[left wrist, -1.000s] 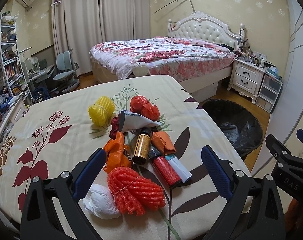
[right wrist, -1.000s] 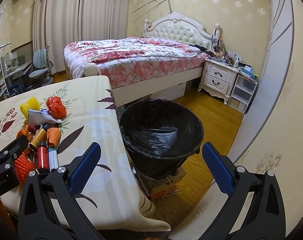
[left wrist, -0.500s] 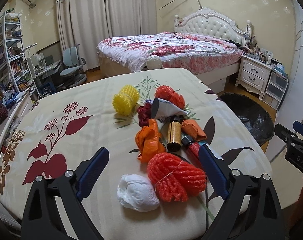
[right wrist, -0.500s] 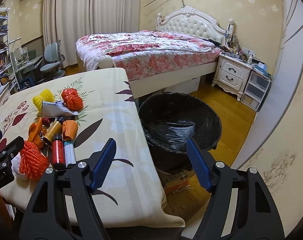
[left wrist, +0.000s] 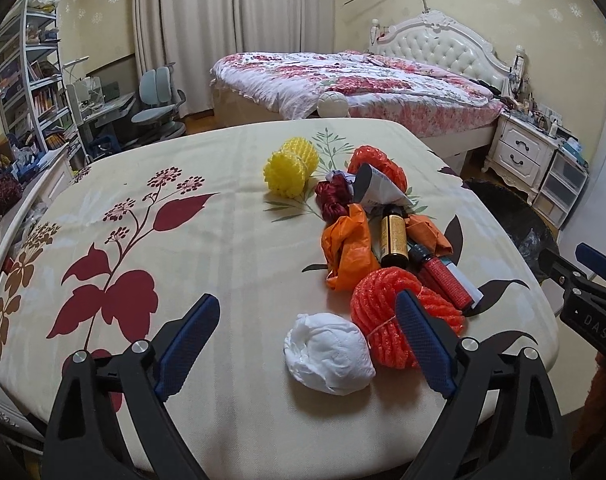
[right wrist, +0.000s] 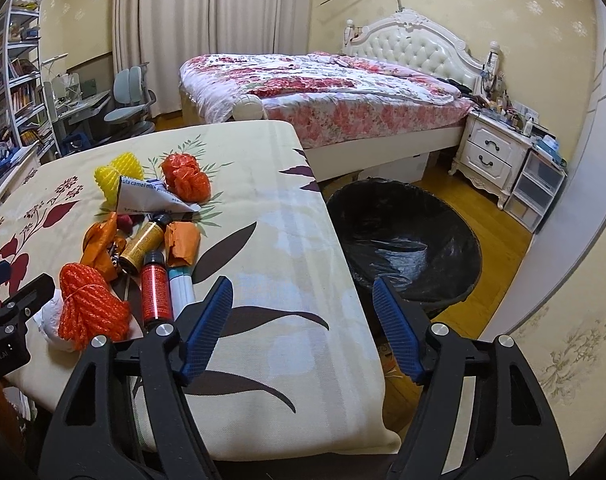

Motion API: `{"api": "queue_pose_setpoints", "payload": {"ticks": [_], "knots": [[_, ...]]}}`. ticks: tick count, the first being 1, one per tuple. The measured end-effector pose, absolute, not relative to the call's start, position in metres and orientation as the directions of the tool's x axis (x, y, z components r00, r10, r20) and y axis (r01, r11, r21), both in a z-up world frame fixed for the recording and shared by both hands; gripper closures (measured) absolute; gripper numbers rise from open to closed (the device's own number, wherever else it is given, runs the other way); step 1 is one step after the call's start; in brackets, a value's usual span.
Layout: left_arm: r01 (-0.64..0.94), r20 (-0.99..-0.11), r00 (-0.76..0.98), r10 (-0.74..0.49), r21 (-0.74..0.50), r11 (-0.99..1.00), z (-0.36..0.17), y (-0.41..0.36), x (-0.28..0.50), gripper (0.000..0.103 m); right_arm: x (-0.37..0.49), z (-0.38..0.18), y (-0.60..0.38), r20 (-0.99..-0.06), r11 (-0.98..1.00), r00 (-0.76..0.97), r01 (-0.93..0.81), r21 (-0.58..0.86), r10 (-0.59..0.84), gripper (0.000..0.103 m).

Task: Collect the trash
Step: 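Grasp the orange mesh net with the right tool while the left tool approaches the white tissue ball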

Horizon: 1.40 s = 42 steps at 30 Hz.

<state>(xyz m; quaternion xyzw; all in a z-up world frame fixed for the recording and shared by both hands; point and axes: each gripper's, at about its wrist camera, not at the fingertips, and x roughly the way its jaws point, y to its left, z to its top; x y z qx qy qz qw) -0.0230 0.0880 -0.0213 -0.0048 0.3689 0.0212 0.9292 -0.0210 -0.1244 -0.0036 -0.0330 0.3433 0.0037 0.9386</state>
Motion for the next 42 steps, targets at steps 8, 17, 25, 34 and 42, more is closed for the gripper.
{"api": "queue_pose_setpoints", "payload": {"ticks": [8,17,25,34,42], "knots": [[-0.053,-0.686,0.725,0.06,0.032,0.998,-0.021,0.085,-0.023,0.014,-0.022,-0.003,-0.123,-0.648,0.998,0.761,-0.042,-0.04,0.006,0.032],[-0.128,-0.699,0.705,0.12,0.041,0.991,-0.025,0.117,-0.033,0.014,-0.029,-0.002,-0.087,-0.653,0.986,0.751,-0.163,-0.03,0.104,0.032],[-0.203,-0.68,0.712,0.174,0.038,0.978,-0.02,0.15,-0.042,0.014,-0.032,-0.001,-0.045,-0.668,0.958,0.717,-0.287,-0.024,0.198,0.032],[-0.248,-0.688,0.7,0.191,0.017,0.969,-0.031,0.173,-0.048,0.014,-0.034,-0.012,-0.007,-0.702,0.925,0.674,-0.376,-0.057,0.231,0.032],[-0.241,-0.698,0.696,0.168,-0.007,0.971,-0.038,0.174,-0.049,0.014,-0.027,-0.027,0.002,-0.744,0.913,0.617,-0.408,-0.024,0.257,0.035]]}}
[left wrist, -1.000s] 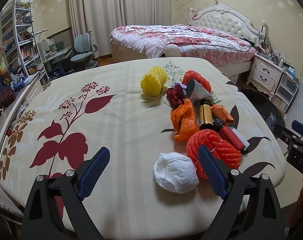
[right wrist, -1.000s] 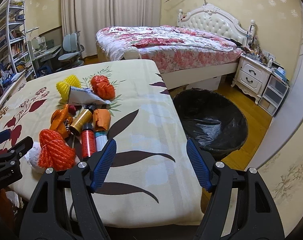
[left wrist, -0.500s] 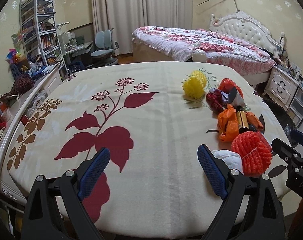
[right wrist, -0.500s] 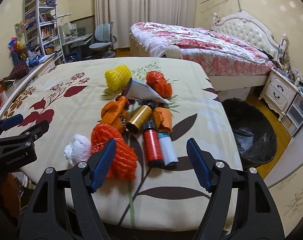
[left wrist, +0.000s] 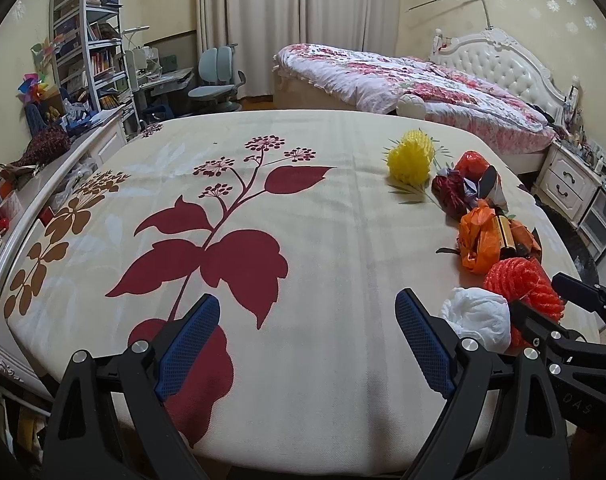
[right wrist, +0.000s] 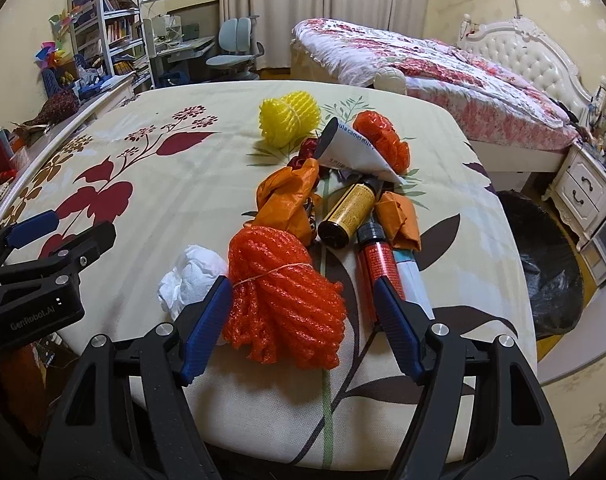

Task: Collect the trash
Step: 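Grasp the orange mesh net with the right tool while the left tool approaches the white tissue ball, then grasp the white tissue ball with the left tool while the right tool lifts the orange net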

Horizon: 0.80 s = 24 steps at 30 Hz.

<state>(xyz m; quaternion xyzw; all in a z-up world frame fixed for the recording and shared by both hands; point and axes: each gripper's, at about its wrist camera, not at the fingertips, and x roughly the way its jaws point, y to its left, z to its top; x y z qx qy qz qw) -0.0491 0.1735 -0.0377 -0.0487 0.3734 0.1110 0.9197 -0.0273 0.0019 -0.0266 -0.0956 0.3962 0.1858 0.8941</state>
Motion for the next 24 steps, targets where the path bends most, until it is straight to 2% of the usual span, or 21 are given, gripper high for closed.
{"api": "queue_pose_setpoints", "payload": {"ticks": [1,3,7,15,24], "knots": [[-0.238,-0.698,0.697,0.166,-0.007,0.971,-0.038,0.173,-0.049,0.014,-0.027,-0.028,0.002,-0.749,0.907,0.602,-0.421,-0.005,0.276,0.044],[-0.234,-0.697,0.698,0.162,-0.008,0.972,-0.039,0.171,-0.049,0.014,-0.026,-0.031,0.004,-0.756,0.897,0.574,-0.441,0.038,0.314,0.053],[-0.224,-0.701,0.697,0.151,-0.012,0.975,-0.039,0.167,-0.049,0.014,-0.029,-0.027,0.003,-0.744,0.896,0.587,-0.442,0.038,0.32,0.061],[-0.182,-0.688,0.715,0.122,-0.014,0.983,-0.031,0.148,-0.049,0.014,-0.035,-0.009,-0.021,-0.701,0.921,0.649,-0.389,0.028,0.295,0.063],[-0.074,-0.686,0.726,0.043,-0.015,0.997,-0.024,0.103,-0.04,0.014,-0.033,0.0,-0.069,-0.665,0.964,0.719,-0.265,0.008,0.203,0.063]]}}
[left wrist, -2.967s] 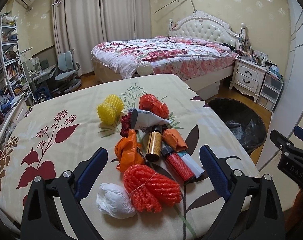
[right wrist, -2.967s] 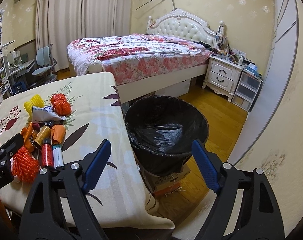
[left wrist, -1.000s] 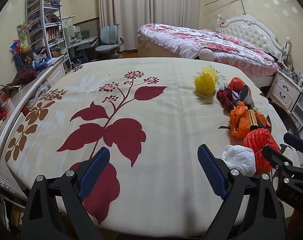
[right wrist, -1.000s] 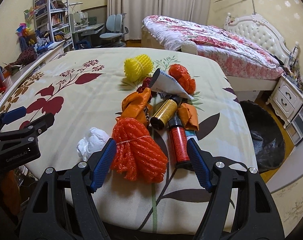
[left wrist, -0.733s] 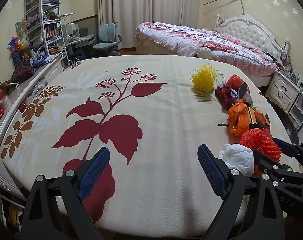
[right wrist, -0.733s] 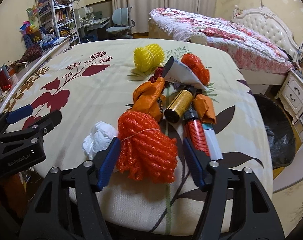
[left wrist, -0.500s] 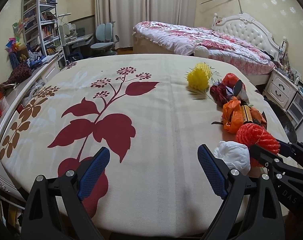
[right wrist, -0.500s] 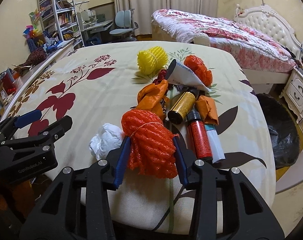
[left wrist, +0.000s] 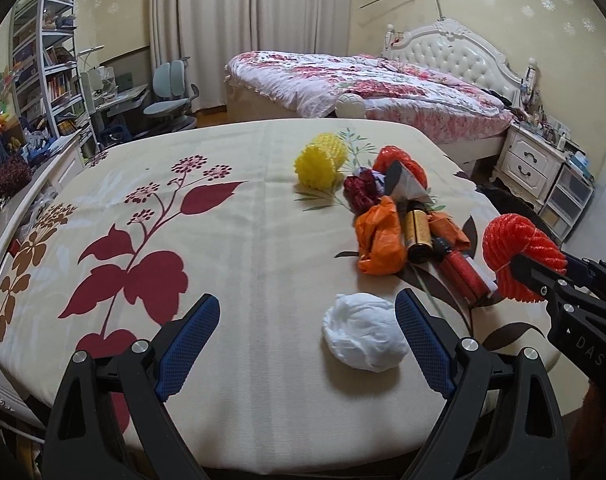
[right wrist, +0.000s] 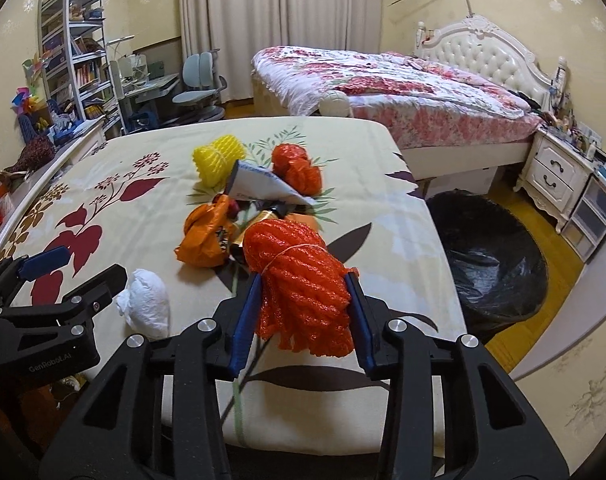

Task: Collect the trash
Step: 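Grasp the white tissue ball with the left tool while the right tool lifts the orange net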

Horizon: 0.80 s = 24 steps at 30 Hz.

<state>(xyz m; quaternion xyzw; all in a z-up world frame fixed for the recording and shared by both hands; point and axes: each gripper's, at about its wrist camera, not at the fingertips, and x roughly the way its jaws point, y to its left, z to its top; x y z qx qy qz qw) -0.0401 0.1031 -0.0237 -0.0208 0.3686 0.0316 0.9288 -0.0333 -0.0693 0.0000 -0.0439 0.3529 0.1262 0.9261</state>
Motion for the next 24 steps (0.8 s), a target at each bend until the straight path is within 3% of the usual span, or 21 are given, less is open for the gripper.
{"api": "queue_pose_setpoints", "payload": {"ticks": [7,10,13,19,24], "knots": [[-0.025,-0.722,0.692,0.027,0.014,1.0,-0.04,0.08,-0.032,0.019,-0.03,-0.007,-0.098,-0.669,0.978,0.72,-0.206,0.046,0.183,0.063],[-0.015,-0.75,0.661,0.015,0.008,1.0,-0.049,0.078,-0.027,0.039,-0.029,-0.011,-0.104,-0.672,0.979,0.717,-0.197,0.059,0.185,0.063],[-0.007,-0.769,0.639,-0.021,-0.033,0.999,-0.056,0.08,-0.026,0.051,-0.028,-0.012,-0.105,-0.674,0.979,0.715,-0.195,0.065,0.188,0.063],[0.004,-0.752,0.659,-0.027,-0.032,0.999,-0.053,0.08,-0.031,0.06,-0.027,-0.013,-0.105,-0.674,0.978,0.714,-0.195,0.07,0.191,0.063],[0.001,-0.715,0.699,-0.022,-0.029,1.0,-0.037,0.083,-0.034,0.06,-0.028,-0.009,-0.107,-0.659,0.979,0.728,-0.191,0.069,0.189,0.063]]}}
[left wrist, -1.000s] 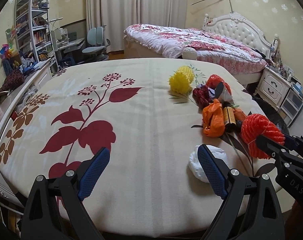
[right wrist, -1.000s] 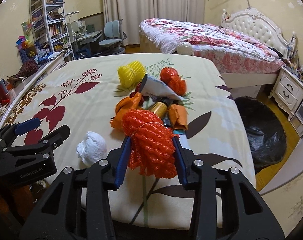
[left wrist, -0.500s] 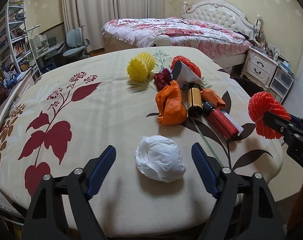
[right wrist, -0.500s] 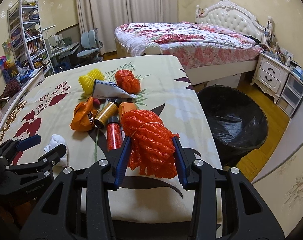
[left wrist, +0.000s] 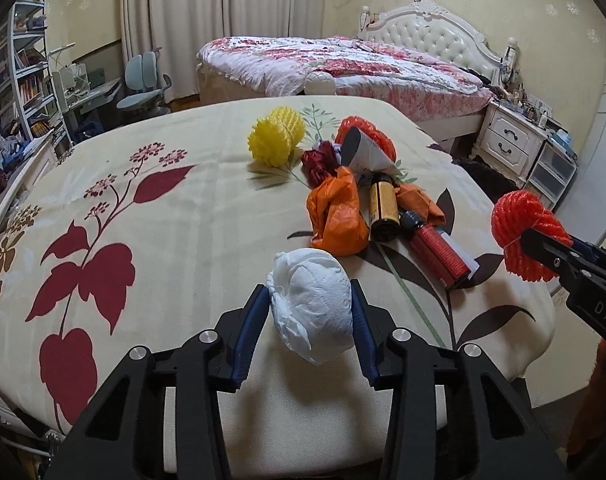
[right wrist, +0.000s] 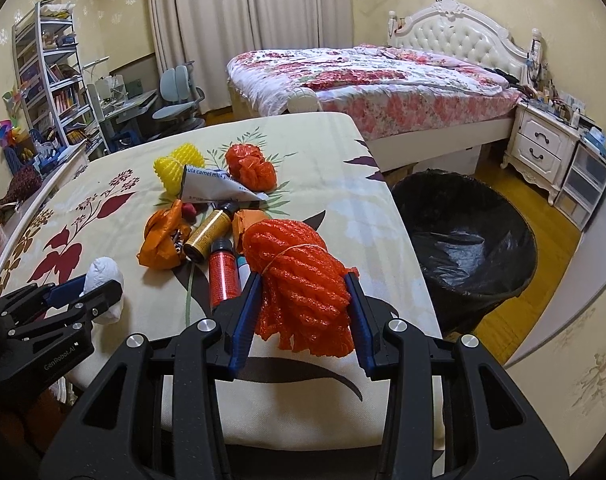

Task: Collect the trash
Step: 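Grasp the white tissue ball with the left tool while the right tool lifts the orange net, then carry both items over the black bin and open both tools to drop them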

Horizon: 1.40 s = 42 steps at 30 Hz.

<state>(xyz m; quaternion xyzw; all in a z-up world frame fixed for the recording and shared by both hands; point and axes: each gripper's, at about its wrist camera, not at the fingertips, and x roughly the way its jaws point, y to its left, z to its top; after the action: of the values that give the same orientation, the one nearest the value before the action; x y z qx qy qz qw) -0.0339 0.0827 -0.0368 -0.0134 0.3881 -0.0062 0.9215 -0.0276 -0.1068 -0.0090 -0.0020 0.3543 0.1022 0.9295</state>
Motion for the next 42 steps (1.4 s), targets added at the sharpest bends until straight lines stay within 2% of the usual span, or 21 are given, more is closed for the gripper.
{"api": "queue_pose_setpoints", "payload": {"ticks": [7,16,29,42], "knots": [[0.056,-0.652,0.757,-0.053,-0.016,0.998,-0.009,0.066,-0.019,0.06,-0.018,0.004,-0.124,-0.621,0.988,0.77,-0.143,0.058,0.147,0.063],[0.172,-0.598,0.788,-0.145,-0.013,0.985,0.012,0.007,0.027,0.06,0.021,0.016,-0.176,-0.573,0.999,0.819,0.01,0.036,0.012,0.063],[0.284,-0.621,0.752,-0.221,0.002,0.959,-0.003,-0.093,0.11,0.06,0.071,-0.008,-0.244,-0.584,0.985,0.804,0.169,0.045,-0.111,0.062],[0.305,-0.686,0.705,-0.18,0.064,0.95,-0.039,-0.143,0.156,0.059,0.101,-0.036,-0.283,-0.624,0.969,0.77,0.234,0.078,-0.136,0.062]]}}
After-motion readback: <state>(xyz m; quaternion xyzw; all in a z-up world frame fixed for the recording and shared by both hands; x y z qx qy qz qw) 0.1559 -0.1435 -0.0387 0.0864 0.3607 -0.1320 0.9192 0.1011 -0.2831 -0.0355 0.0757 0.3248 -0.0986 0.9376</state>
